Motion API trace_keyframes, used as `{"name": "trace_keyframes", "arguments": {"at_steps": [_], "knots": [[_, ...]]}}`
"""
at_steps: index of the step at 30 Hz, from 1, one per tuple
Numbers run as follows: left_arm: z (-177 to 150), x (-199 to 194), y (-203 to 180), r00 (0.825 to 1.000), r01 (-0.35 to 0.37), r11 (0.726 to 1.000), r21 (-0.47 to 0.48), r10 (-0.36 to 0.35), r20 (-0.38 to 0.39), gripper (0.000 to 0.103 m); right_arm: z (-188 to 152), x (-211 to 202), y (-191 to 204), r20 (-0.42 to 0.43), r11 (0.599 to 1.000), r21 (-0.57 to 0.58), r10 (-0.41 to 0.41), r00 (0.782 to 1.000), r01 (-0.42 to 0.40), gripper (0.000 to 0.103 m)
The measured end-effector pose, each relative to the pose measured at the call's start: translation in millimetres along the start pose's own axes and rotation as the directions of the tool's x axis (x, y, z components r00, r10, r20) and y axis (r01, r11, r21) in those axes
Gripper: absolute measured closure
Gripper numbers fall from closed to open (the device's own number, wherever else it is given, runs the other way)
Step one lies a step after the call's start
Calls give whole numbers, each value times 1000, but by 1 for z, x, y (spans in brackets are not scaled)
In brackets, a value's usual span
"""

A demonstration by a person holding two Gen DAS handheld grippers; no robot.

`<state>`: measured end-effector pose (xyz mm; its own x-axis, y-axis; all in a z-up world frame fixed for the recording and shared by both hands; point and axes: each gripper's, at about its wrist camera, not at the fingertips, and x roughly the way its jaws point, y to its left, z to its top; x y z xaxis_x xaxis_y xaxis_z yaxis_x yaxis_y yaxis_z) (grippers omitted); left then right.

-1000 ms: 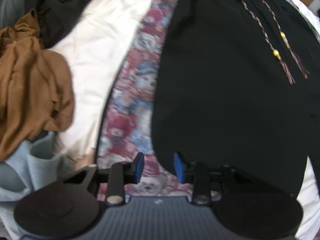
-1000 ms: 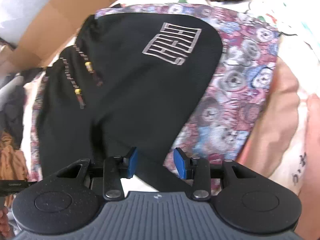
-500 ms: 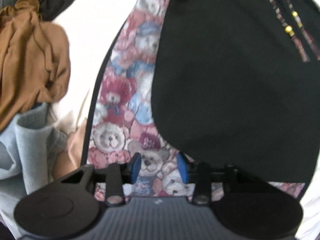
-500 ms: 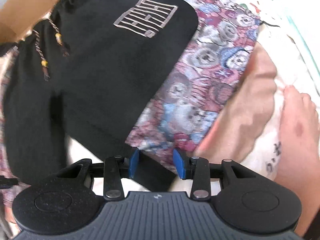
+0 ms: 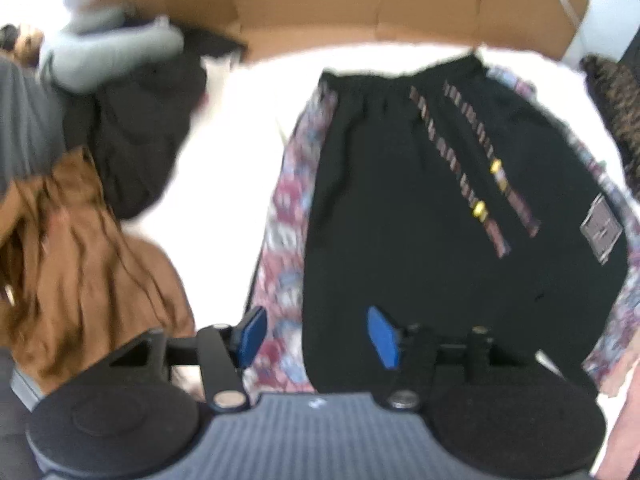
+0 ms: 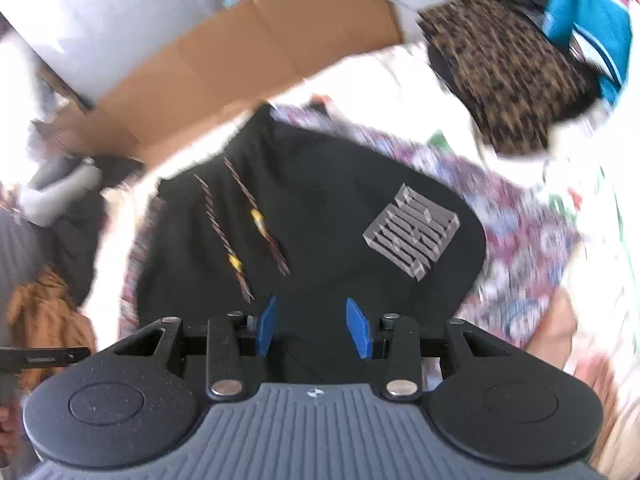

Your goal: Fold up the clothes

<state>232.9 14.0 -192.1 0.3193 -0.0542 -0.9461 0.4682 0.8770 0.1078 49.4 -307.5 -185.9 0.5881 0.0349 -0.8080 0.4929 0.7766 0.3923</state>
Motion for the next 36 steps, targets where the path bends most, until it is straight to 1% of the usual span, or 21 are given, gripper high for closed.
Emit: {"name": "trace_keyframes", "arguments": {"at_steps": [3, 5, 8, 10, 11, 13, 14, 15, 16, 17, 18, 20, 21, 24, 27, 28, 30, 33, 36], "knots": [[18, -24, 7, 998, 20, 1000, 24, -21, 52, 40, 36, -27, 11, 43, 999, -41, 22, 999, -20, 57], [30, -44, 8, 996, 19, 999, 39, -23, 89, 36, 58, -46, 15, 82, 998, -42, 41, 996, -38, 57], [45, -68, 14, 989, 29, 999, 20, -32, 141, 36, 84, -73, 24, 143, 996, -68, 72, 987, -62, 56], [54, -84, 18, 982, 48, 999, -2, -47, 183, 36, 99, -90, 32, 188, 993, -100, 84, 979, -67, 55], [58, -90, 21, 976, 58, 998, -11, -55, 209, 35, 106, -99, 36, 214, 991, -119, 90, 973, -65, 53], [65, -104, 24, 962, 80, 996, -26, -71, 264, 31, 115, -118, 45, 286, 987, -154, 87, 954, -43, 52], [67, -109, 25, 953, 91, 995, -31, -78, 292, 25, 119, -128, 49, 322, 985, -171, 86, 943, -31, 49], [69, -113, 25, 946, 98, 995, -35, -82, 314, 21, 123, -135, 52, 345, 983, -180, 87, 935, -25, 41], [70, -117, 24, 939, 102, 994, -40, -83, 334, 17, 126, -141, 54, 366, 982, -187, 89, 926, -21, 37], [72, -118, 24, 934, 102, 994, -44, -80, 348, 17, 130, -146, 56, 387, 981, -194, 92, 918, -16, 32], [73, -119, 24, 933, 99, 994, -48, -76, 353, 17, 133, -148, 57, 394, 980, -197, 93, 914, -15, 31], [76, -117, 23, 932, 95, 994, -58, -68, 355, 17, 137, -147, 58, 401, 976, -218, 73, 913, 18, 31], [77, -115, 22, 933, 95, 994, -61, -67, 355, 17, 139, -144, 59, 408, 971, -231, 43, 912, 57, 31], [81, -107, 21, 931, 83, 995, -62, -55, 361, 17, 146, -135, 61, 411, 962, -247, -9, 912, 121, 31], [84, -91, 20, 932, 69, 996, -65, -41, 359, 17, 151, -120, 52, 391, 963, -256, 23, 920, 85, 31], [84, -85, 21, 933, 68, 995, -69, -39, 358, 17, 151, -111, 47, 384, 965, -247, 19, 923, 83, 31], [85, -69, 22, 935, 70, 994, -85, -36, 352, 17, 154, -91, 44, 355, 962, -247, -19, 935, 113, 31], [87, -42, 25, 946, 62, 992, -108, -24, 322, 23, 159, -58, 43, 309, 943, -295, -61, 949, 156, 31], [87, -15, 30, 957, 50, 988, -146, -6, 290, 29, 161, -27, 37, 247, 939, -313, -64, 967, 142, 31]]}}
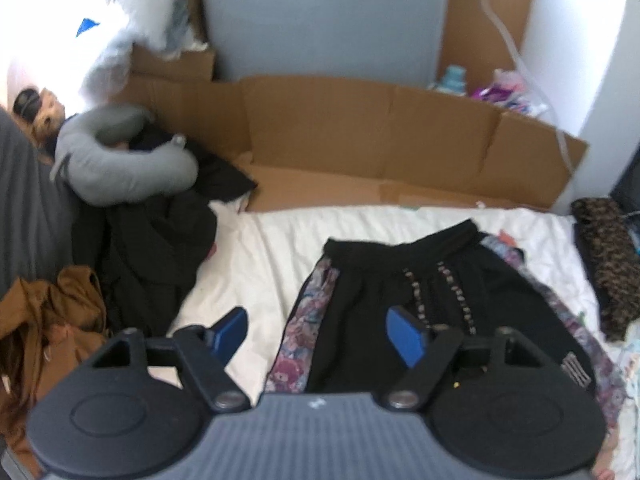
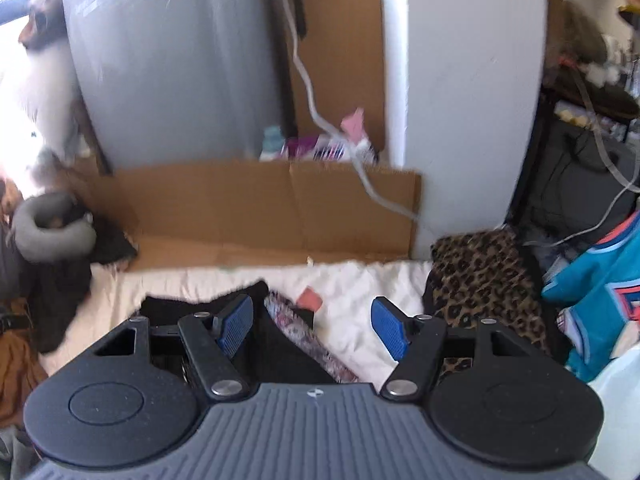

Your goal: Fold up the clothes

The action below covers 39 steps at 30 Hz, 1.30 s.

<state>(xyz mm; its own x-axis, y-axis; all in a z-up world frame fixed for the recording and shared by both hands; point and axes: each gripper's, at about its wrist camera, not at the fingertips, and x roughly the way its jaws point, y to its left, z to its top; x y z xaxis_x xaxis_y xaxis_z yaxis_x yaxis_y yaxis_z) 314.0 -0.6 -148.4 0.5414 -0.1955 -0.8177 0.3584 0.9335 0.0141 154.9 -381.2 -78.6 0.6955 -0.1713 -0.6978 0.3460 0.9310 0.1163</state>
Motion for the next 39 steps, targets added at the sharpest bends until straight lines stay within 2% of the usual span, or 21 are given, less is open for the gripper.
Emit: {"name": "trace_keyframes", "arguments": {"at_steps": [2, 4, 7, 9, 11, 13, 15, 18, 22, 24, 27, 30, 32, 33, 35, 39], "knots": [[-6, 25, 3, 998, -23, 1000, -4, 22, -52, 43, -3, 24, -2, -51, 1000, -6, 14, 999, -14, 31], [-12, 48, 1, 995, -40, 999, 20, 42, -93, 51, -8, 47, -1, -85, 1000, -18, 20, 996, -21, 32], [-24, 84, 1, 989, -43, 998, 51, 50, -142, 53, -19, 86, 0, -111, 998, -28, 47, 993, -51, 33], [-33, 107, 4, 980, -66, 996, 53, 74, -187, 58, -26, 116, -1, -168, 997, -45, 58, 984, -66, 46], [-41, 126, 8, 973, -81, 996, 35, 87, -214, 59, -34, 142, -3, -216, 994, -52, 83, 973, -96, 52], [-48, 141, 14, 973, -79, 997, -6, 76, -216, 59, -42, 159, -8, -203, 993, -60, 89, 975, -104, 52], [-58, 156, 18, 977, -54, 997, -56, 41, -208, 59, -55, 176, -11, -195, 995, -71, 57, 979, -72, 53], [-69, 180, 27, 980, -5, 994, -112, -17, -198, 59, -74, 196, -18, -153, 994, -1, 112, 982, -114, 53], [-82, 206, 52, 983, -20, 982, -187, -15, -184, 60, -98, 223, -19, -130, 986, 5, 167, 977, -168, 53], [-87, 211, 60, 986, -5, 979, -204, -29, -163, 59, -107, 236, -20, -131, 987, -4, 159, 979, -161, 54], [-94, 215, 64, 990, -3, 984, -179, -23, -140, 50, -114, 251, -24, -131, 988, -35, 146, 981, -152, 57], [-98, 216, 64, 992, -10, 980, -197, -16, -126, 47, -121, 272, -32, -193, 995, -36, 88, 977, -97, 58], [-98, 212, 61, 992, -22, 981, -192, -2, -123, 52, -128, 284, -36, -251, 996, -44, 70, 965, -83, 61], [-95, 207, 59, 993, -12, 984, -178, -10, -120, 59, -127, 281, -38, -244, 994, -60, 75, 967, -92, 61], [-89, 192, 57, 994, 28, 990, -140, -42, -103, 63, -121, 271, -44, -251, 994, -44, 87, 964, -101, 61], [-81, 164, 56, 996, 72, 995, -67, -75, -43, 63, -105, 240, -54, -168, 984, -48, 164, 972, -174, 61]]}}
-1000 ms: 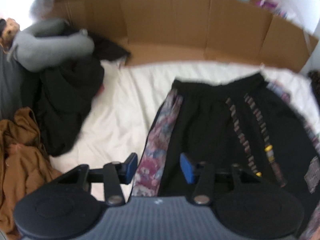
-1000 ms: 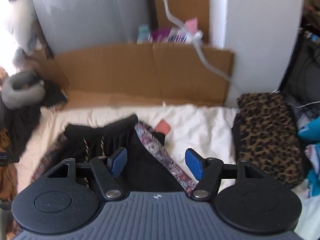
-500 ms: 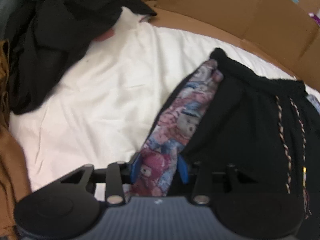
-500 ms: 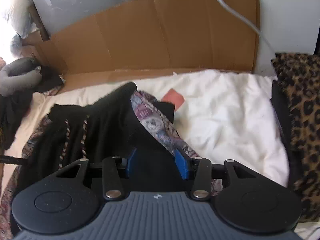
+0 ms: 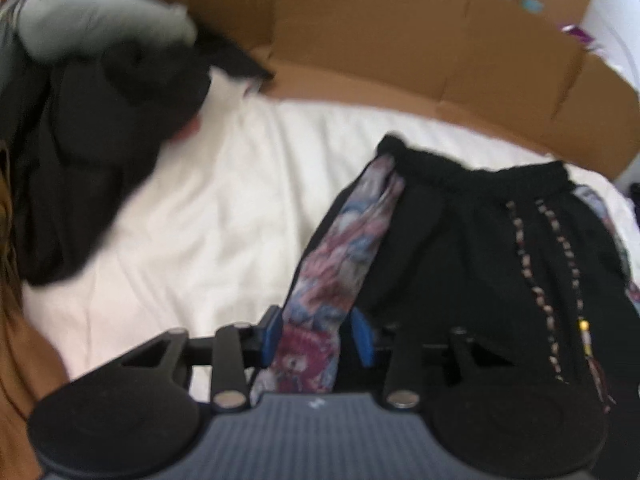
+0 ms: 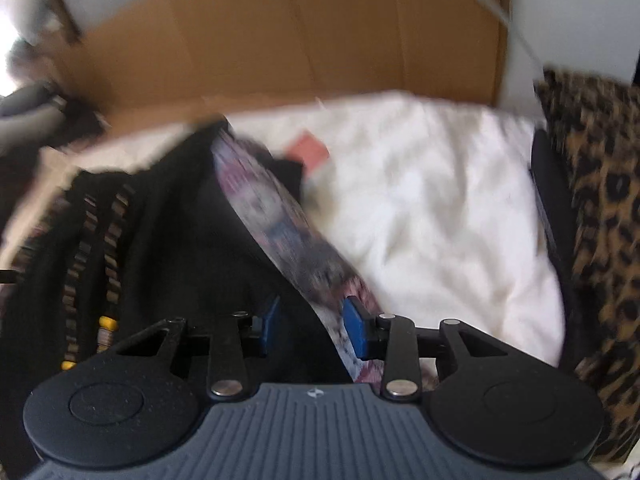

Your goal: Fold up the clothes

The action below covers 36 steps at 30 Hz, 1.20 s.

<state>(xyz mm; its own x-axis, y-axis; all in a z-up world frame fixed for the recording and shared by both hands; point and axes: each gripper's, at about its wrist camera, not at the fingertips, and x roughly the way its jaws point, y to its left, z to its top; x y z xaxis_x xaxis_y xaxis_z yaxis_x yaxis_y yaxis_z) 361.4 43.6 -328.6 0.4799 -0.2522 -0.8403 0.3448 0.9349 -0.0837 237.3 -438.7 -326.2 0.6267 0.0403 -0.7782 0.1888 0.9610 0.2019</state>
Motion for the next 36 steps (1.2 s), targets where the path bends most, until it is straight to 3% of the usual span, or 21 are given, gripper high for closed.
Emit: {"name": "trace_keyframes", "arguments": {"at_steps": [1, 2, 3, 4, 5, 10, 15, 21, 26, 32, 36], "knots": [[1, -3, -1, 1000, 11, 1000, 10, -12, 12, 63, 4, -4, -1, 19, 1000, 9, 10, 1000, -11, 61], [3, -3, -3, 1000, 19, 1000, 14, -20, 21, 67, 8, -7, -1, 37, 1000, 20, 22, 999, -22, 67], [5, -2, -4, 999, 27, 1000, 13, -28, 27, 72, 12, -5, -1, 35, 999, 30, 40, 999, -41, 81], [7, 1, -7, 999, 35, 999, 9, -36, 35, 82, 16, -2, 1, 30, 997, 40, 60, 998, -61, 88], [10, 7, -10, 998, 39, 999, 1, -39, 44, 86, 20, 2, 2, 25, 996, 50, 79, 997, -81, 96], [25, 42, -23, 997, 53, 998, -24, -51, 52, 89, 32, 35, 17, 1, 996, 22, 87, 996, -87, 96], [24, 75, -17, 999, -11, 1000, -14, 11, 30, 92, 36, 72, 22, -50, 1000, 3, 19, 999, -19, 96], [31, 62, -19, 999, -7, 1000, 14, 6, 53, 92, 48, 85, 23, -106, 998, 12, -54, 993, 56, 94], [46, 46, -17, 992, 26, 1000, -14, -24, 122, 91, 58, 54, 36, 18, 999, 16, 48, 999, -48, 96], [58, 67, -24, 994, 53, 998, -28, -50, 97, 91, 70, 76, 54, -8, 999, -22, 48, 999, -48, 96], [61, 92, -27, 998, 15, 1000, -17, -14, 65, 89, 79, 96, 60, -19, 999, -26, 20, 1000, -21, 96]]}}
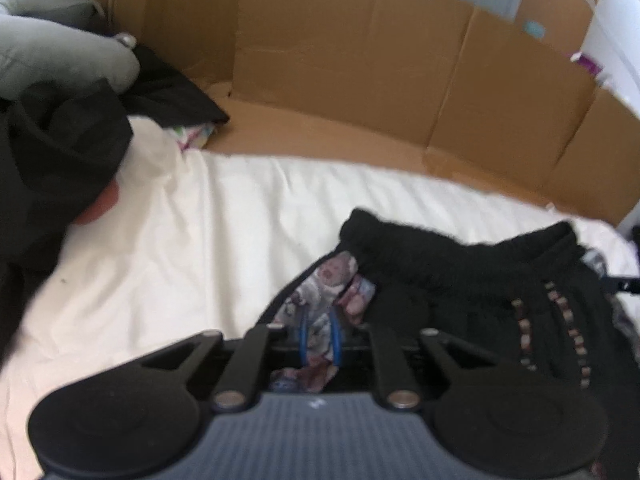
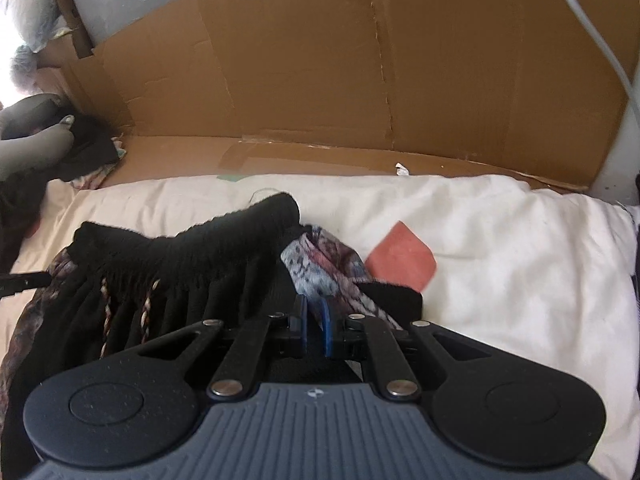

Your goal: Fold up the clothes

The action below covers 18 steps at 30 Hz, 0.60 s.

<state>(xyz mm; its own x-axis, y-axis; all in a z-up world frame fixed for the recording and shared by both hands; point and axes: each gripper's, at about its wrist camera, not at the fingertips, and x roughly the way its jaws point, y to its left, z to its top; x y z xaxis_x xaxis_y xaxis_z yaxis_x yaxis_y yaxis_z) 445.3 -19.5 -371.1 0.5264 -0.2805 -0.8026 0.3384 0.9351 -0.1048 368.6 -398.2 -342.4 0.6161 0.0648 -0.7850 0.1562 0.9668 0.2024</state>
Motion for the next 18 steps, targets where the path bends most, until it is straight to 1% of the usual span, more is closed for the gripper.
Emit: {"name": "trace_keyframes", "arguments": {"at_steps": [1, 3, 5, 7, 10, 11, 12, 14, 16, 17, 18], "knots": [[-1, 7, 1, 1000, -16, 1000, 1, 16, -9, 88, 1, 7, 0, -8, 1000, -3, -15, 1000, 15, 96], [-1, 14, 4, 1000, -23, 1000, -20, 23, -6, 88, 4, 21, -1, -26, 999, -4, -54, 998, 53, 93], [0, 16, 5, 1000, -30, 999, -43, 30, -1, 88, 6, 32, -8, -33, 997, 28, -77, 996, 78, 94], [3, 15, 6, 999, -37, 997, -63, 37, -6, 88, 11, 36, -11, -31, 995, 54, -85, 996, 87, 94], [7, 4, 10, 999, -40, 996, -80, 39, -2, 88, 21, 34, -6, -53, 993, 44, -110, 993, 112, 94], [9, -4, 12, 999, -36, 997, -74, 37, 10, 88, 23, 29, -2, -44, 994, 24, -109, 993, 110, 92], [10, -11, 14, 999, -32, 997, -69, 34, 22, 87, 25, 22, 1, -32, 994, 4, -106, 994, 106, 93], [9, -28, 19, 999, -16, 999, -29, 17, 27, 84, 26, 6, 6, -5, 996, -44, -77, 997, 77, 92], [2, -43, 18, 1000, -8, 999, 32, 7, 13, 84, 22, -13, 7, 20, 996, -83, -15, 1000, 16, 85], [-3, -52, 19, 1000, -5, 999, 49, 4, 10, 84, 19, -21, 7, 28, 995, -98, 5, 1000, -2, 77], [-8, -59, 20, 1000, -1, 998, 56, 1, 7, 84, 15, -28, 6, 34, 994, -111, 11, 999, -7, 73]]}}
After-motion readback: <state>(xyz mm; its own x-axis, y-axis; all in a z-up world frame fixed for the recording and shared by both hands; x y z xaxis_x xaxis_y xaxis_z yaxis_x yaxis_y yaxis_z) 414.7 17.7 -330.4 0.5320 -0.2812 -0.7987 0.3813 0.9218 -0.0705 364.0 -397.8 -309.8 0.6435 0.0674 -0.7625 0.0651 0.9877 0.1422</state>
